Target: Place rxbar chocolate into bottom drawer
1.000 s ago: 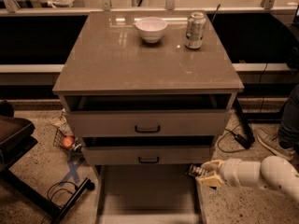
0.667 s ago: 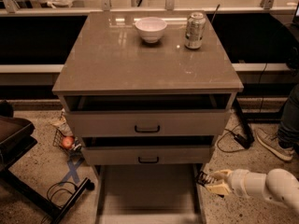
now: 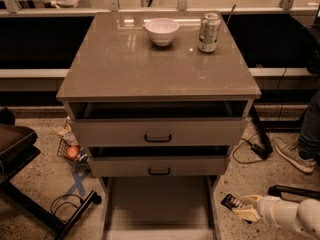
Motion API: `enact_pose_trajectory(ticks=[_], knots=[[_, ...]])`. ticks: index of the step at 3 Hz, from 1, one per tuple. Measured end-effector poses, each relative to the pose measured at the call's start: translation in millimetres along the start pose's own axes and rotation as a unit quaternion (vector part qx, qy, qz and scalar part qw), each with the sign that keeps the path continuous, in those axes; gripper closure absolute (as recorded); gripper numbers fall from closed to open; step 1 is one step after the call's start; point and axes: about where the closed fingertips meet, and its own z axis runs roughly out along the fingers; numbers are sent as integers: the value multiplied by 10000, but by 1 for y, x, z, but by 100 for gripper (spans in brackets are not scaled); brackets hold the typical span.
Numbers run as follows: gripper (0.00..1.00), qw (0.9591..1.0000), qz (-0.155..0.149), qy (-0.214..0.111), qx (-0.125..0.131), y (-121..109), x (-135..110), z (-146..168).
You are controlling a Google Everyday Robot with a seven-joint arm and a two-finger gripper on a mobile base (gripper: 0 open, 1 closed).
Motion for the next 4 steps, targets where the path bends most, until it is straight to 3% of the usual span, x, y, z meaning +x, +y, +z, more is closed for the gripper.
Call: enact_pose_trajectory(ticks=[2,4], knots=[[100,9996,-22,-66,-268,43,14,82],[100,9981,289,-433,-326,57,11,135]])
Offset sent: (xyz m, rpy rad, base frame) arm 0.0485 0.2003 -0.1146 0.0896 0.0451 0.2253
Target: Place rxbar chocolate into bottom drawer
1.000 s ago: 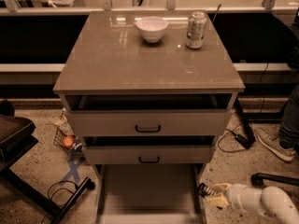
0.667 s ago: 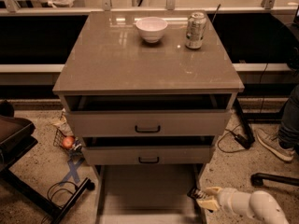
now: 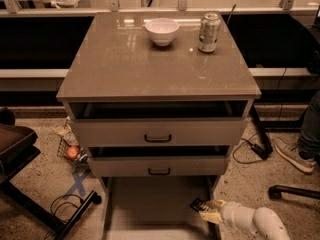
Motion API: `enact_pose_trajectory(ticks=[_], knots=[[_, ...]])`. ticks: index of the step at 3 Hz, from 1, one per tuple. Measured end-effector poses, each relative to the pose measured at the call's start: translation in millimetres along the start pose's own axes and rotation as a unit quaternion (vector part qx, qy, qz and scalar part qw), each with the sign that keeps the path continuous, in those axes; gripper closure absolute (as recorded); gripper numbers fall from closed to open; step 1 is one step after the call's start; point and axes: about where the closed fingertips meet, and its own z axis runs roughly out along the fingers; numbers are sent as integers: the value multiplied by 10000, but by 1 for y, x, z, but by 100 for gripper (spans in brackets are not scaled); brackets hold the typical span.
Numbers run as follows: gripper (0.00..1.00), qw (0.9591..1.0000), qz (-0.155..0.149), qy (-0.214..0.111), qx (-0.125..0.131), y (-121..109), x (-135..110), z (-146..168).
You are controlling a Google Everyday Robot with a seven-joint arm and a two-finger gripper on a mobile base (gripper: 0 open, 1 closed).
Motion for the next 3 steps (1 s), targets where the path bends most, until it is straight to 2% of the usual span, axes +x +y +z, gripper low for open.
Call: enact_pose_trajectory(ticks=[2,3], knots=[[100,9991,139,-172,370,-22,11,-33],[100,9994,47,-173,306,-23,6,-18]])
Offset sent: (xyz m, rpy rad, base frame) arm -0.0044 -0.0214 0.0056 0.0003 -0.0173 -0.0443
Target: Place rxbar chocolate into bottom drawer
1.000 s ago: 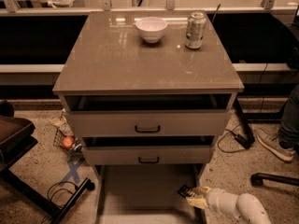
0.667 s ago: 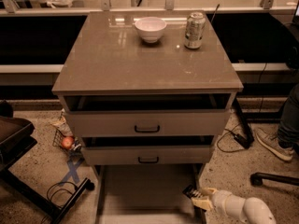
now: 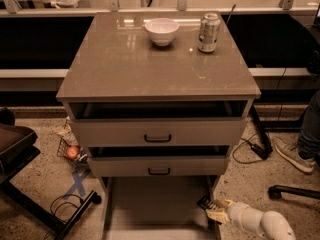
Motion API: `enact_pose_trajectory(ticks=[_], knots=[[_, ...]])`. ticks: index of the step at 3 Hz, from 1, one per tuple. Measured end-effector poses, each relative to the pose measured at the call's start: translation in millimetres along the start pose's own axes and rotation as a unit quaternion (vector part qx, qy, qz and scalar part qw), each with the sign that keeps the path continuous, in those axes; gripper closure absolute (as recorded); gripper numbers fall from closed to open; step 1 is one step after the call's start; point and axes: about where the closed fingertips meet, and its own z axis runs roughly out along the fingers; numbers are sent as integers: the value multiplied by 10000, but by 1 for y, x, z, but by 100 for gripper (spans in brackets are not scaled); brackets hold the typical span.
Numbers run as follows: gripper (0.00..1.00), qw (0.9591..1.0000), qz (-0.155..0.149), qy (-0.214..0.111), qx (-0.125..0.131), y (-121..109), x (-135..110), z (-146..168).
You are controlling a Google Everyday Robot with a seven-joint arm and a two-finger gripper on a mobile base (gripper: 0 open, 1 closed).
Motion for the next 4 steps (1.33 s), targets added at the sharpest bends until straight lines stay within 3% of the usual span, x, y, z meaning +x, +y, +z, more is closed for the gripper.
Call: enact_pose_trajectory(ticks=[2,3,4], knots=[[100,9984,-285,-75,-492,39,-21,52],[82,9992,-197,-144,-302,26,-15,35],[51,9997,-103,-220,-89,13,-9,16]])
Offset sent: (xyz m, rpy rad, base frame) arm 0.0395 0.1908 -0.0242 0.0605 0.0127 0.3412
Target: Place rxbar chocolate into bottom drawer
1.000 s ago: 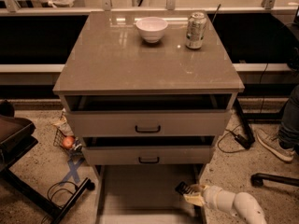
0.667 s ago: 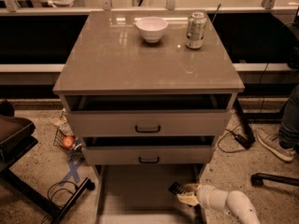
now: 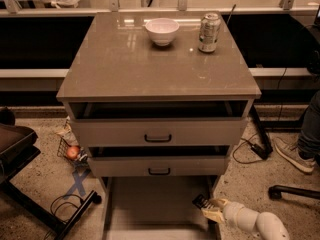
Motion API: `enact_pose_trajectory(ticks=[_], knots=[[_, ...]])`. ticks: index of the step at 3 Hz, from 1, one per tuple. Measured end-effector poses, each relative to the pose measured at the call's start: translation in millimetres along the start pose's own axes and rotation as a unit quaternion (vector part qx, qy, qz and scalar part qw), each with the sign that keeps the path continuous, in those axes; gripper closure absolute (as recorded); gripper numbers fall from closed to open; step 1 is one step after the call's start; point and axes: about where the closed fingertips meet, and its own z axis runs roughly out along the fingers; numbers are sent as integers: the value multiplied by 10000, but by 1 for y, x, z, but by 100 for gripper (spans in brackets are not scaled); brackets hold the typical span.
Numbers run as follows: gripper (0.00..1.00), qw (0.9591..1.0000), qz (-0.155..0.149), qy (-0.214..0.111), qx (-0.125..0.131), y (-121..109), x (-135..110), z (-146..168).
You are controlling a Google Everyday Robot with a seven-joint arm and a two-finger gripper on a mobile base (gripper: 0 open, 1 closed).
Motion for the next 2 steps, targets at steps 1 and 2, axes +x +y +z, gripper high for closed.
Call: enact_pose_trajectory(ticks=[1,2], knots=[[28,9999,36,-39,103,-6,2,-10],[5,9997,70,-80,207,-12,4,-19]])
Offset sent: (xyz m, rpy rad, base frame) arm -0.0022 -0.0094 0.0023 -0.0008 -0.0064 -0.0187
